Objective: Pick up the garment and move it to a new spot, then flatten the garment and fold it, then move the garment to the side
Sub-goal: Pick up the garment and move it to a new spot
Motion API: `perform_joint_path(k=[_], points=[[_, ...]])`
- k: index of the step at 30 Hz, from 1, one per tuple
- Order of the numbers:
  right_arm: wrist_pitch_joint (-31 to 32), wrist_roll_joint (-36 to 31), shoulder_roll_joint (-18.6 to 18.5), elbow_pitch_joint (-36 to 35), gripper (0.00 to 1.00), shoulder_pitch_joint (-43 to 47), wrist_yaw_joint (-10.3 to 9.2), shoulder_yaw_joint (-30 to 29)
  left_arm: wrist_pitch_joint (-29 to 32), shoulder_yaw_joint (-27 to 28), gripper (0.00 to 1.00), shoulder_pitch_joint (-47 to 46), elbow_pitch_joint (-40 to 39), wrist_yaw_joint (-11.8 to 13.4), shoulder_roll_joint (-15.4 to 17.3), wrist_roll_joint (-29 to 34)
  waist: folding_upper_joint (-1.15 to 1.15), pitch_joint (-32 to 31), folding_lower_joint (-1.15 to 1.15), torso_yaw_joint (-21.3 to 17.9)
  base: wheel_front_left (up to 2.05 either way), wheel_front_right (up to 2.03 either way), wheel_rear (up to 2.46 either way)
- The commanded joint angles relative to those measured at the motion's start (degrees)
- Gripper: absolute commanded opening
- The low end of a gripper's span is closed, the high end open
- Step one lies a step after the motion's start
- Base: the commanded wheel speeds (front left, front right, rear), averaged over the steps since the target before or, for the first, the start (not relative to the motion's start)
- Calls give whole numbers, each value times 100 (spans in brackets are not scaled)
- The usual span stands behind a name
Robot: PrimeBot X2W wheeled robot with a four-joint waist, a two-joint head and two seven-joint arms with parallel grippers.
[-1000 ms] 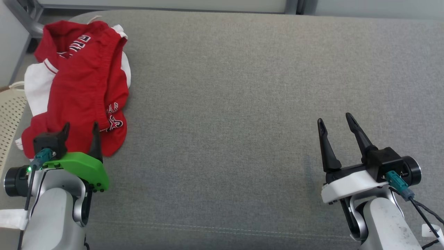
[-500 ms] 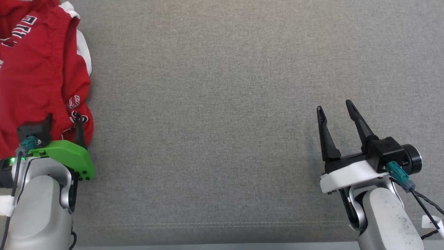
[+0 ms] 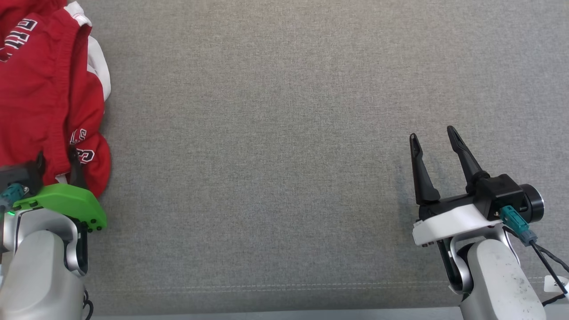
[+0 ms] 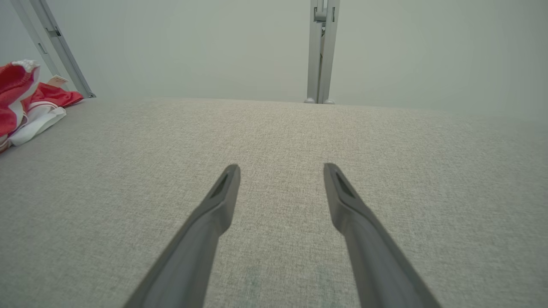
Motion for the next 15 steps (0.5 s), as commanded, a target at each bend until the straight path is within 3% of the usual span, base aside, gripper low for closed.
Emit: perform_joint_path(k=[1, 2, 3, 4, 15], points=[[-21, 16, -22, -22, 100, 12, 0, 5, -39, 38, 81, 87, -50, 28, 39, -43, 0, 0, 0, 9, 0, 0, 0], [-21, 21, -22, -22, 100, 7, 0, 9, -43, 56, 85, 112, -99, 38, 40, -68, 0, -1, 0, 14, 0, 0, 0], [-21, 27, -23, -23, 100, 3, 0, 11, -49, 77, 97, 141, -148, 33, 38, -100, 0, 0, 0, 19, 0, 0, 0], [-21, 34, -23, -26, 100, 1, 0, 11, -52, 99, 100, 176, -205, 34, 30, -145, 0, 2, 0, 24, 0, 0, 0], [-21, 51, -22, -46, 100, -42, 0, 3, 68, 268, 100, 589, -1002, 201, 6, -383, 0, 74, 0, 51, 0, 0, 0]])
